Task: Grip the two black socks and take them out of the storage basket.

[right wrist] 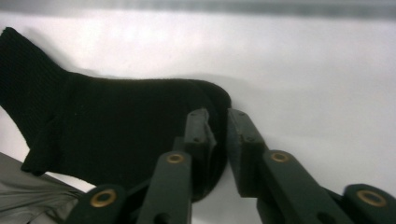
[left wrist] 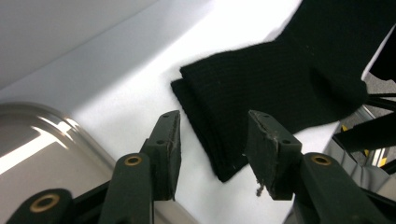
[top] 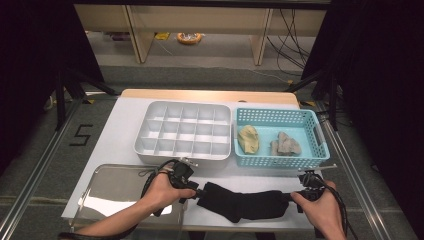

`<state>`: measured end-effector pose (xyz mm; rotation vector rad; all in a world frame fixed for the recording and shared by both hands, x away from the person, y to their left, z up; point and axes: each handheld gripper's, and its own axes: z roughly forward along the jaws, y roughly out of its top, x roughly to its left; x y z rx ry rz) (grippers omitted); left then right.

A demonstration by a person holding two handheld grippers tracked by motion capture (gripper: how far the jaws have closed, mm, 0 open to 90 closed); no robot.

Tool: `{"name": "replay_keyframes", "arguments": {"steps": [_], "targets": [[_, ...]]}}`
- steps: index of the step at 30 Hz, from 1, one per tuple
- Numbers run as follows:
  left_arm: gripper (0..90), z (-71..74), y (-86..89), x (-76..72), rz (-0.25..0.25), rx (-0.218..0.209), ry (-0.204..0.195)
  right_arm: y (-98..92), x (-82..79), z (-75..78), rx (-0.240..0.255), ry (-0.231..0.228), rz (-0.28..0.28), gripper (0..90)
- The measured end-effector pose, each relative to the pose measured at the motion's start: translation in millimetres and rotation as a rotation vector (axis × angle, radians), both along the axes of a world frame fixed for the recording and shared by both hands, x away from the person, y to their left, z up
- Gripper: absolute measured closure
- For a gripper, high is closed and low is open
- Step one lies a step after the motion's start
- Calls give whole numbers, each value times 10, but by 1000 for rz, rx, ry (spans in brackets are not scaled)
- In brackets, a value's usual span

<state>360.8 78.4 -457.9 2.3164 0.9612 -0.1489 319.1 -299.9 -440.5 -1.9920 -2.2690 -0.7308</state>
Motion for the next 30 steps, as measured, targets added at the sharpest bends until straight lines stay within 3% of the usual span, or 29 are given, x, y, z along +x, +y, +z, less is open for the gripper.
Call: {"name": "replay_keyframes", "arguments": {"steps": [2,4,5,8,11,12,13,15,16,18,20,21,22,27,29,30], "targets": [[583,-38,-32,8,-15,2,5,62,25,-16,-6,39,-25,840],[589,-73,-76,-7,-22,19,10,62,57,-50,-24,36,-1,860],[589,-84,-81,-1,-32,22,6,44,67,-81,-56,-13,22,865],[583,-112,-117,-5,-36,38,-8,110,53,-29,-26,11,-16,859],[575,-120,-141,-8,-29,43,-7,82,58,-47,-68,23,18,788],[571,-117,-144,-13,-22,44,-4,80,53,-53,-65,19,3,788],[569,-111,-143,-15,-22,47,-5,30,55,-56,-108,-7,33,783],[552,-89,-135,-22,-17,57,-7,19,34,-18,-90,-14,33,767],[532,-84,-128,-14,-19,47,-7,45,9,18,-56,1,-6,760],[511,-44,-116,-13,-7,21,10,25,11,40,-61,-15,14,754],[511,-20,-108,1,-16,36,-14,2,-3,15,-71,-3,40,751],[508,-27,-105,4,-15,45,-8,-3,5,-24,-78,-20,33,750],[509,-43,-104,9,-13,45,-6,43,-4,-26,-55,24,-28,749],[537,-116,-133,-11,-9,53,25,14,-19,-51,-44,28,11,747],[554,-129,-155,-21,-14,56,28,-23,0,-76,-65,-24,57,746],[564,-128,-169,-30,-17,63,18,-4,-5,-55,-61,-5,28,746]]}}
